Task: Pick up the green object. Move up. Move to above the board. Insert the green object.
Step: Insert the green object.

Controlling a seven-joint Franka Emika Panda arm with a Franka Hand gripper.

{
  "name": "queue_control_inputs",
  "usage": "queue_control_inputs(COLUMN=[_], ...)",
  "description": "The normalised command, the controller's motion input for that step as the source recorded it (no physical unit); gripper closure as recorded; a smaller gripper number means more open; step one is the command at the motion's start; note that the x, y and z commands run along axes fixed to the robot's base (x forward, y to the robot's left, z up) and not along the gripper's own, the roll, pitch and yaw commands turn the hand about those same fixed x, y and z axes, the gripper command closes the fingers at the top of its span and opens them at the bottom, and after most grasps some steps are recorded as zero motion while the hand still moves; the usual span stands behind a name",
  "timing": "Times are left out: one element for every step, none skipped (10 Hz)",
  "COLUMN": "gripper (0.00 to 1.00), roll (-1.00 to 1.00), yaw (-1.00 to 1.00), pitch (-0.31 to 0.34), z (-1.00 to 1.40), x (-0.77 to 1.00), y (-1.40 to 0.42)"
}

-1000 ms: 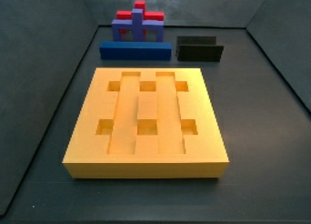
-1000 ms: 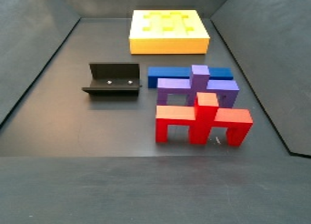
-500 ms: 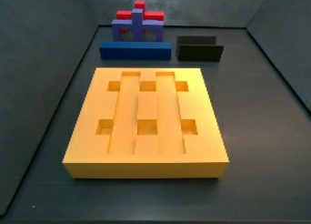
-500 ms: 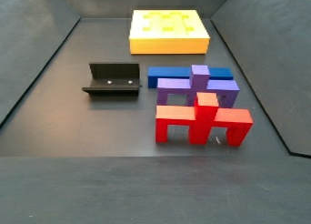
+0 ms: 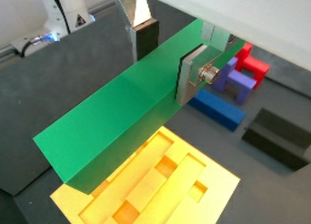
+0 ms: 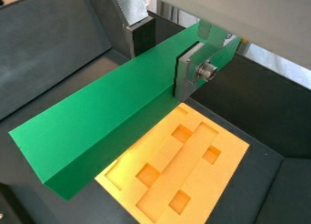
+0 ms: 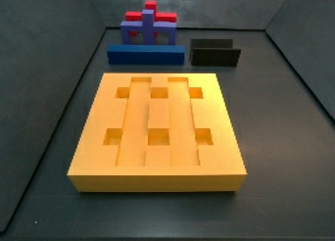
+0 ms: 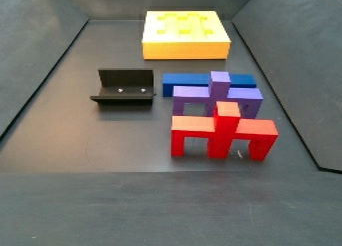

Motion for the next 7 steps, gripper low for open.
queue_control_inputs(gripper=[1.0, 1.0, 1.0, 1.0, 1.0, 1.0, 1.0], roll=[-0.34, -0.36, -0.14, 0.11, 0.11, 0.03, 0.03], yaw=[-0.03, 0.0, 0.54, 0.67, 0.71, 0.6, 0.32], pitch=[-0.157, -0.107, 0.0, 0.104, 0.109, 0.004, 0.0], z=[-0.39, -0.33, -0.79, -1.0, -1.0, -1.0, -1.0], x=[0.0, 0.0, 0.0, 0.0, -0.05, -0.2, -0.31], y=[-0.18, -0.23, -0.25, -0.45, -0.39, -0.25, -0.12])
